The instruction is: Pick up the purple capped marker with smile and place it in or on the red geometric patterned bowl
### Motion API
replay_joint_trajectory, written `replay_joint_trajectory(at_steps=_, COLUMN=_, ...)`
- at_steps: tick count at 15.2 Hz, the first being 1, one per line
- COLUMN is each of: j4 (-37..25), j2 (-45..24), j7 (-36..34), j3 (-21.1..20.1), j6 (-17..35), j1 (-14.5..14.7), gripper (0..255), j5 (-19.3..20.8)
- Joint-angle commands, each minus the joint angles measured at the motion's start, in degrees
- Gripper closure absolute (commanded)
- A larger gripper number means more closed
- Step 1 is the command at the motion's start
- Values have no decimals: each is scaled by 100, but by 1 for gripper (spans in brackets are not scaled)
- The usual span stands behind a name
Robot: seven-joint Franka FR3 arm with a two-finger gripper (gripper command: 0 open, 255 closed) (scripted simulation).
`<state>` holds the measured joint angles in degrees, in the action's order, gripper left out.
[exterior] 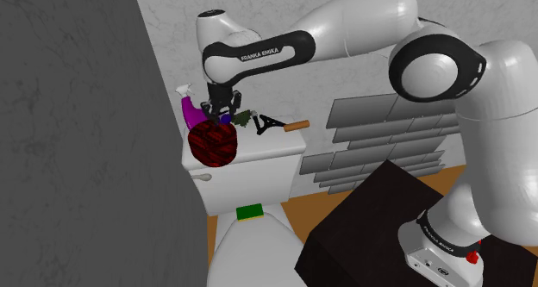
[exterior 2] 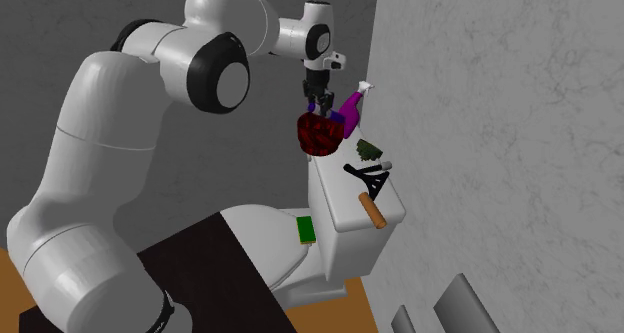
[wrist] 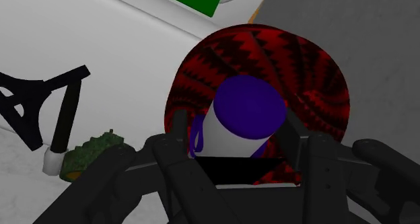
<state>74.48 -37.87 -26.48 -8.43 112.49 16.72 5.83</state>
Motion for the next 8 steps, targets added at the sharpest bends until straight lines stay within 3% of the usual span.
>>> replay_joint_trajectory(at_steps=1, j4=-547, j2=-332, j7=-216, j3=-19, j6=-219, j1=228, gripper=255, j5=49)
replay_joint_trajectory(at_steps=3, j4=-1115, j2=-666, j7=-359, j3=-25, j6=-455, j1=415, gripper=255, j5=85)
replay_joint_trajectory(at_steps=8, j4=-888, j2=-760, j7=-374, j3=-13, j6=-135, j1=408, gripper=255, j5=100)
